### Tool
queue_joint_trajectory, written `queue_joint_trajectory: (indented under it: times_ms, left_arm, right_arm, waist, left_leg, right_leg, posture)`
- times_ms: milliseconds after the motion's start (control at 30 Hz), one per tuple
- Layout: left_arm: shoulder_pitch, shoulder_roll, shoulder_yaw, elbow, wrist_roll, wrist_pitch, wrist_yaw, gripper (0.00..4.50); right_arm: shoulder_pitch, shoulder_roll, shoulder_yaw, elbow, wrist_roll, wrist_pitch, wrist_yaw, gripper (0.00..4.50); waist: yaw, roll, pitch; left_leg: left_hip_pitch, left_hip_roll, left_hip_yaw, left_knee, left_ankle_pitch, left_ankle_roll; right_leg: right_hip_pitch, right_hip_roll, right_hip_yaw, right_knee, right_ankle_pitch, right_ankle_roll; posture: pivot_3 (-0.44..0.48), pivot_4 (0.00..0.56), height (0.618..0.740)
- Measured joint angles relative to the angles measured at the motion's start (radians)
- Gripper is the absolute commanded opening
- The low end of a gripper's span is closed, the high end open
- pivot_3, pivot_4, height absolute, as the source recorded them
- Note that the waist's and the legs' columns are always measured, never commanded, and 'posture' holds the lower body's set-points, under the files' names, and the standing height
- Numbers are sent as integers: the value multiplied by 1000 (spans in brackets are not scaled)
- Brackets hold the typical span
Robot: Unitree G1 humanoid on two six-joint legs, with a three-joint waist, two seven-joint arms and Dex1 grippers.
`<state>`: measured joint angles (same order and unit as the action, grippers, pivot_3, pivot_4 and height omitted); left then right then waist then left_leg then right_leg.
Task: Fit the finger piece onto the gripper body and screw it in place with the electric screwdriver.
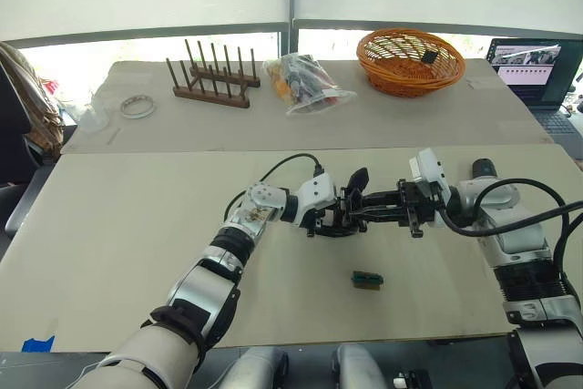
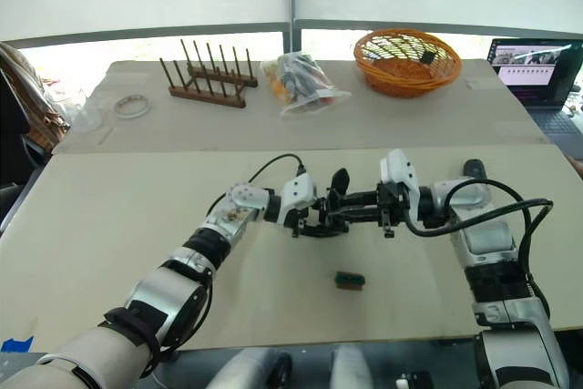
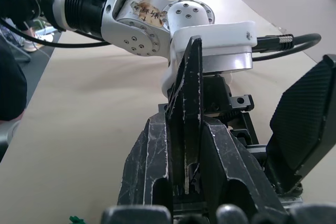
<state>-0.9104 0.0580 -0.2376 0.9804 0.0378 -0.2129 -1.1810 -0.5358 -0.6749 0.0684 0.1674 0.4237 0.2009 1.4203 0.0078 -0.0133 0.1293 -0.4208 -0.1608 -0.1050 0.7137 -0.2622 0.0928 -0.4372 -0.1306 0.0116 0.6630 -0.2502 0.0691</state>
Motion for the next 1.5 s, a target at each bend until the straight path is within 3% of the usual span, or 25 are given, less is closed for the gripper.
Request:
queue_joint_trajectory:
  times_ms: [467, 867, 1133, 1500]
  left_arm:
    - [0, -1, -5, 12, 3, 2, 12, 2311]
    - [0, 8, -5, 8, 1, 16, 2, 2311]
    - [3, 12, -14, -10, 1, 26, -5, 2311]
    - [9, 25, -17, -26, 1, 46, -3, 2311]
  right_arm:
    - [36, 44, -14, 107, 7, -136, 32, 325]
    - [-74, 51, 35, 240, -1, -118, 134, 325]
    - [-5, 52, -3, 161, 43, 8, 76, 325]
    - [18, 29, 38, 64, -10, -94, -7, 325]
  waist:
    - [0, 0, 0]
    - [-7, 0, -1]
    - [-8, 0, -1]
    - [-11, 0, -3]
  left_leg:
    - [12, 0, 0, -3, 0, 0]
    - [15, 2, 0, -4, 0, 0]
    - [15, 2, -1, -5, -1, 0]
    - [18, 2, -1, -6, -1, 0]
  right_leg:
    - [12, 1, 0, -4, 0, 0]
    - [15, 0, 1, -6, 0, 0]
    - [14, 0, 2, -6, 0, 0]
    - [14, 1, 1, -7, 0, 0]
  posture:
    - [0, 150, 740]
    - [0, 150, 740]
    - [0, 150, 740]
    - [0, 150, 740]
